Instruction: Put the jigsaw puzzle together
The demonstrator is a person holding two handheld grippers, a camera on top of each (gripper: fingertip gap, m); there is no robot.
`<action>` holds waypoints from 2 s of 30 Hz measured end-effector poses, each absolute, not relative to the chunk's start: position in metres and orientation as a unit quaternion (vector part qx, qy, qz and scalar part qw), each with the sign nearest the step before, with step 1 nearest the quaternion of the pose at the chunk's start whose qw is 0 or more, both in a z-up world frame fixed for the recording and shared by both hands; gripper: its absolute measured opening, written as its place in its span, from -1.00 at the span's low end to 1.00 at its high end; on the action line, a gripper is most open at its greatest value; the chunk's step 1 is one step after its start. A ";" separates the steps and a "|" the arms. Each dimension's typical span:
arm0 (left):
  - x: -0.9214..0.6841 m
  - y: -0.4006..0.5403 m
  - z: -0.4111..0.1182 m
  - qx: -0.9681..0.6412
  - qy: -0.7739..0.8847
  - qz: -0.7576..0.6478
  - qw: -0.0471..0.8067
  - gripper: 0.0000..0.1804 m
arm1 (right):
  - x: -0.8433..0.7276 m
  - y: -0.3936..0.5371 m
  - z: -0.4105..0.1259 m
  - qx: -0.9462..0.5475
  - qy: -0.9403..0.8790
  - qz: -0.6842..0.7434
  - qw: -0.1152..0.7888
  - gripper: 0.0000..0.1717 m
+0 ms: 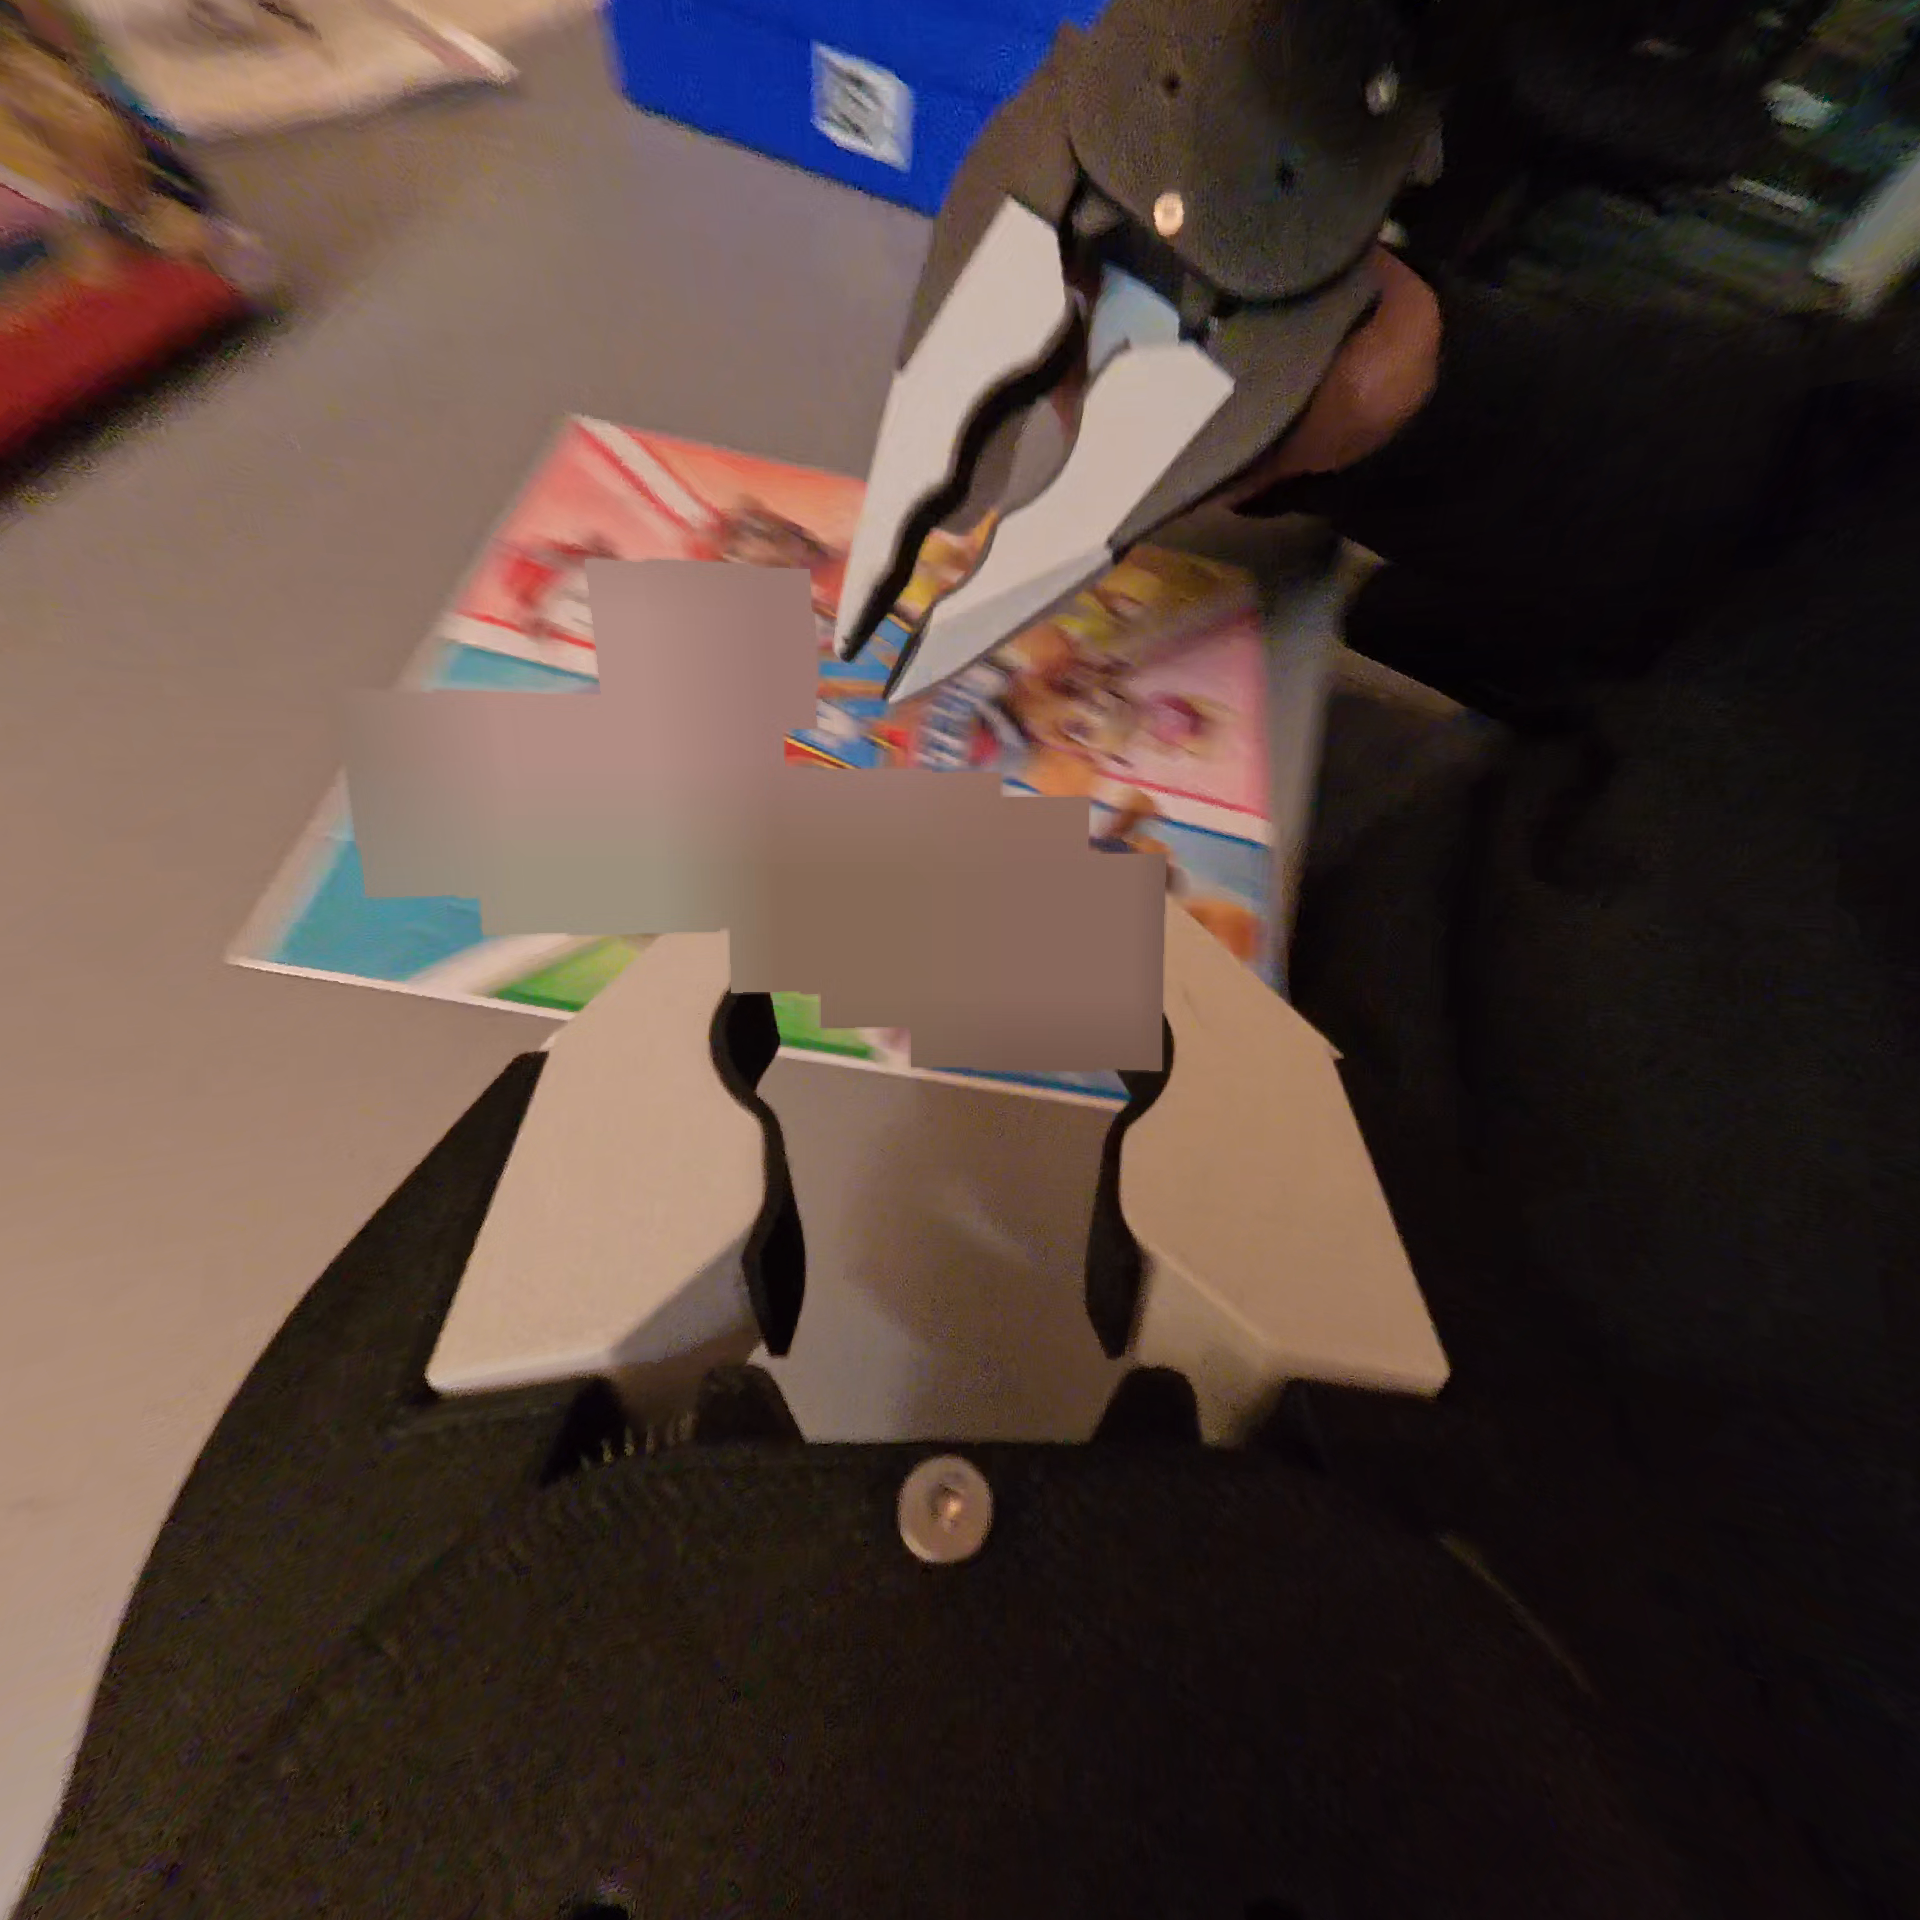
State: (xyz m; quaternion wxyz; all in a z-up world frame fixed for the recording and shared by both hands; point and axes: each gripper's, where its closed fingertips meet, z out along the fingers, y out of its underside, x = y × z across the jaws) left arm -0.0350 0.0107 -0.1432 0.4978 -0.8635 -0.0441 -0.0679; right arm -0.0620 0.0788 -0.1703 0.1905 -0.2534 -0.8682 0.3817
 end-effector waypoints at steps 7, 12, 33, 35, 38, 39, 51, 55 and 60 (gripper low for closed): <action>0.052 0.012 -0.174 -0.892 0.030 -0.038 0.450 -0.28 | 0.040 0.041 -0.186 -0.239 -0.854 0.421 0.189 -0.59; 0.056 0.015 -0.191 -0.902 0.029 0.058 0.427 -0.26 | 0.055 0.041 -0.215 -0.227 -0.884 0.352 0.207 -0.33; 0.070 -0.002 -0.213 -0.896 0.148 0.169 0.383 -0.60 | 0.066 0.030 -0.213 -0.222 -0.875 0.358 0.240 -0.60; 0.067 -0.004 -0.218 -0.899 0.151 0.186 0.367 -0.67 | 0.065 0.029 -0.212 -0.224 -0.872 0.362 0.241 -0.60; 0.066 -0.004 -0.219 -0.897 0.159 0.204 0.359 -0.73 | 0.066 0.029 -0.212 -0.218 -0.874 0.358 0.246 -0.60; 0.066 -0.004 -0.218 -0.896 0.160 0.205 0.359 -0.74 | 0.066 0.027 -0.212 -0.212 -0.874 0.359 0.248 -0.62; 0.067 -0.004 -0.209 -0.888 0.152 0.196 0.388 -0.87 | 0.070 0.011 -0.210 -0.127 -0.876 0.344 0.314 -0.87; 0.066 -0.003 -0.200 -0.880 0.145 0.200 0.406 -0.91 | 0.070 0.011 -0.210 -0.132 -0.875 0.346 0.310 -0.86; 0.066 -0.003 -0.194 -0.874 0.135 0.188 0.426 -0.94 | 0.069 0.011 -0.211 -0.140 -0.874 0.351 0.305 -0.85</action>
